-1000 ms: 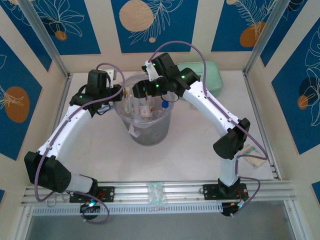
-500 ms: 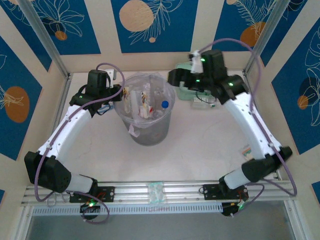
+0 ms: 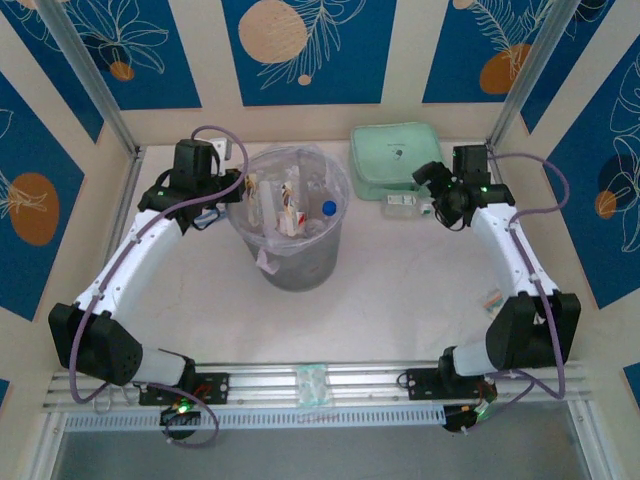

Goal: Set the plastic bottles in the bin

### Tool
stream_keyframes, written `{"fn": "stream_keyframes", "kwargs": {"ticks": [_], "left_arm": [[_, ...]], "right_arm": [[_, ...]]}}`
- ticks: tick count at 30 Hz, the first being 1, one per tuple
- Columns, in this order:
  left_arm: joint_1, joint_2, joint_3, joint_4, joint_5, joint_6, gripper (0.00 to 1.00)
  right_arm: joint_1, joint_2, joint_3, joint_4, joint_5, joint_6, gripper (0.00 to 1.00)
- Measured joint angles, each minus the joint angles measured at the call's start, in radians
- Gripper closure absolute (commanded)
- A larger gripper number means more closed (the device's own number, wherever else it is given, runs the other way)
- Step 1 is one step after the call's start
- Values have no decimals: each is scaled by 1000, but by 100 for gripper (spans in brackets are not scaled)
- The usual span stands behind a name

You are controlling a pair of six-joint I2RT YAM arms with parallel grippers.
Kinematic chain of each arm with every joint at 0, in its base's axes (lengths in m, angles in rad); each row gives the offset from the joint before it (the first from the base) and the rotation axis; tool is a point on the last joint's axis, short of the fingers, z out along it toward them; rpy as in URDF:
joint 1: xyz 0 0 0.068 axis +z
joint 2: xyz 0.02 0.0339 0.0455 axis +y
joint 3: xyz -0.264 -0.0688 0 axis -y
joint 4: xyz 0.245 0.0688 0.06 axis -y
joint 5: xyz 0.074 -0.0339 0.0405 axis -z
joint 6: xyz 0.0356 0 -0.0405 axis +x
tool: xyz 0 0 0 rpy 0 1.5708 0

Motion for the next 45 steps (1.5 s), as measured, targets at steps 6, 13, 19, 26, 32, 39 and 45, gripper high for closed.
{"fn": "stream_keyframes", "kwargs": {"ticks": [6, 13, 19, 26, 32, 39, 45], "left_arm": [[88, -4, 19, -44, 8, 16, 100], [138, 11, 103, -162, -20, 88, 100], [155, 67, 171, -222, -24, 133, 100], [160, 71, 164, -225, -29, 151, 100], [165, 76, 155, -206, -6, 150, 100], [155, 97, 155, -167, 16, 155, 100], [125, 121, 170, -144, 28, 157, 100]], "right_arm": [[-89, 129, -66, 60, -25, 194, 24], [-176, 260, -82, 164, -131, 258, 23], [-207, 341, -80, 238, -181, 279, 23], [-185, 460, -43, 281, -215, 302, 20], [-166, 505, 14, 301, -215, 319, 19], [-166, 525, 32, 308, -215, 333, 12], [-163, 537, 69, 315, -215, 339, 13]]}}
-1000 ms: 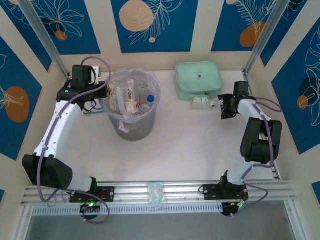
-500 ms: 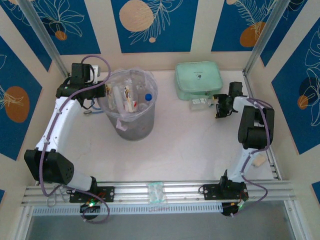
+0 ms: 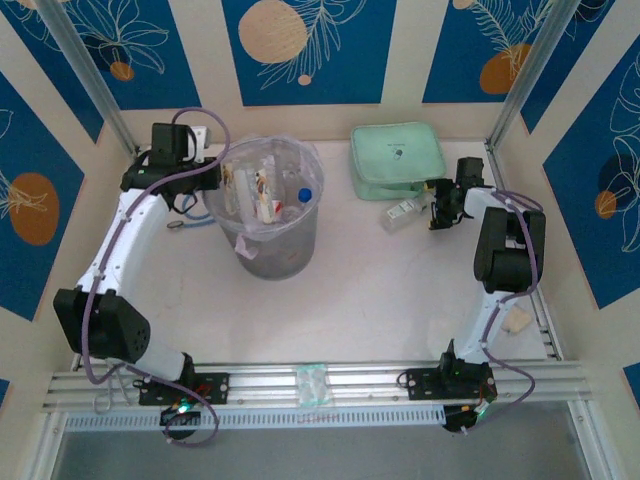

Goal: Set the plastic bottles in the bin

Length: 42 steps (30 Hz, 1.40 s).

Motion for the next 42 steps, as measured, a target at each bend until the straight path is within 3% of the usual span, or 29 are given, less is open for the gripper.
{"fn": "stream_keyframes", "kwargs": {"ticks": [6, 19, 22, 28, 36, 42], "left_arm": [[-22, 18, 17, 4, 13, -2, 100], [-66, 92, 97, -9, 36, -2, 100], [-80, 108, 114, -8, 40, -2, 100], [-116, 114, 118, 0, 47, -10, 100], [-169, 112, 117, 4, 72, -10, 100], [-180, 104, 105, 19, 87, -10, 100]], "right_arm": [[12, 49, 22, 10, -14, 13, 19], [-9, 36, -26, 37, -52, -14, 55], [-24, -36, -88, 13, -53, -37, 65], [-54, -248, -135, -66, -47, -124, 72], [-60, -518, -97, -211, -42, -378, 92], [-60, -754, 17, -278, -71, -536, 93]]}}
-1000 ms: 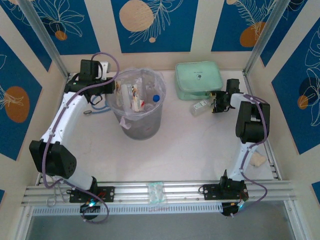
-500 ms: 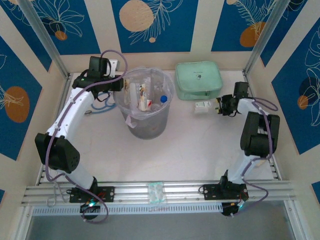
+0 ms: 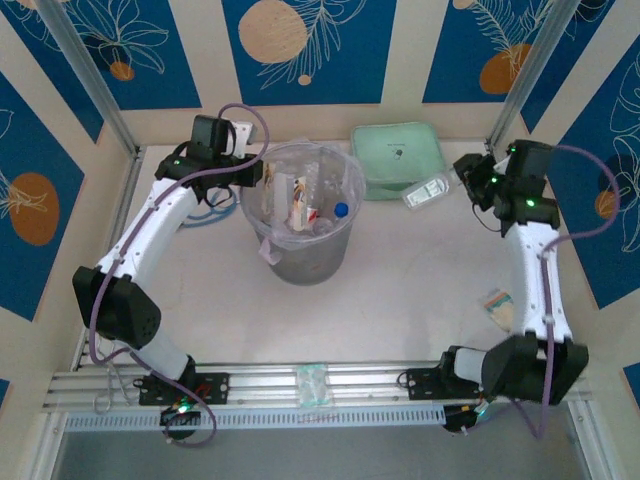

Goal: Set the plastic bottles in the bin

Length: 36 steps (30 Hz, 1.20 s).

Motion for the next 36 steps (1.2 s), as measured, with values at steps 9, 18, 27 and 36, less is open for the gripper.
{"fn": "stream_keyframes", "kwargs": {"ticks": [9, 18, 27, 36], "left_arm": [[-38, -32, -43, 34, 32, -1, 100], [-46, -68, -89, 67, 31, -27, 100], [-46, -70, -92, 71, 32, -35, 100], [-47, -70, -92, 72, 35, -34, 100]], "right_arm": [[293, -8, 305, 17, -55, -134, 94], [664, 291, 520, -68, 51, -402, 96], [806, 396, 540, -206, 150, -557, 96], [806, 401, 467, -177, 147, -509, 91]]}}
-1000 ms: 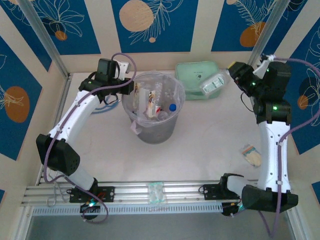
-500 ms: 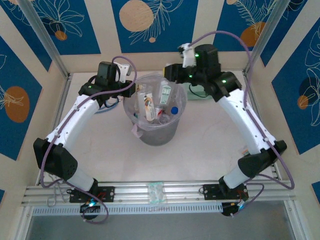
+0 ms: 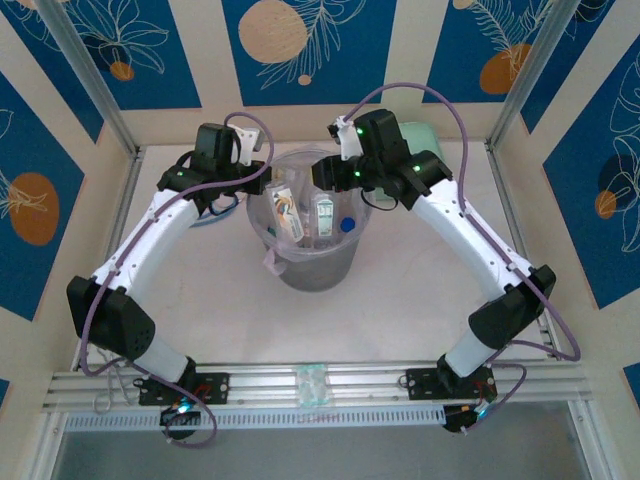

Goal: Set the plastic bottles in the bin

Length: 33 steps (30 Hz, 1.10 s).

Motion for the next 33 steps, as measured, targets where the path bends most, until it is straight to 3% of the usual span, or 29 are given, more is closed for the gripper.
{"fn": "stream_keyframes", "kwargs": {"ticks": [9, 15, 20, 26, 33], "left_arm": [[-1, 0, -3, 6, 6, 0, 100], [-1, 0, -3, 6, 8, 1, 100], [-1, 0, -4, 7, 3, 0, 100], [-1, 0, -4, 8, 3, 0, 100], [-3, 2, -3, 10, 5, -8, 100]], "right_arm": [[0, 127, 76, -25, 0, 92, 80], [2, 176, 160, -105, 16, 99, 49], [7, 176, 267, -223, 53, 56, 32], [6, 163, 349, -278, 98, 9, 26], [-43, 85, 269, -280, 112, 1, 27]]}}
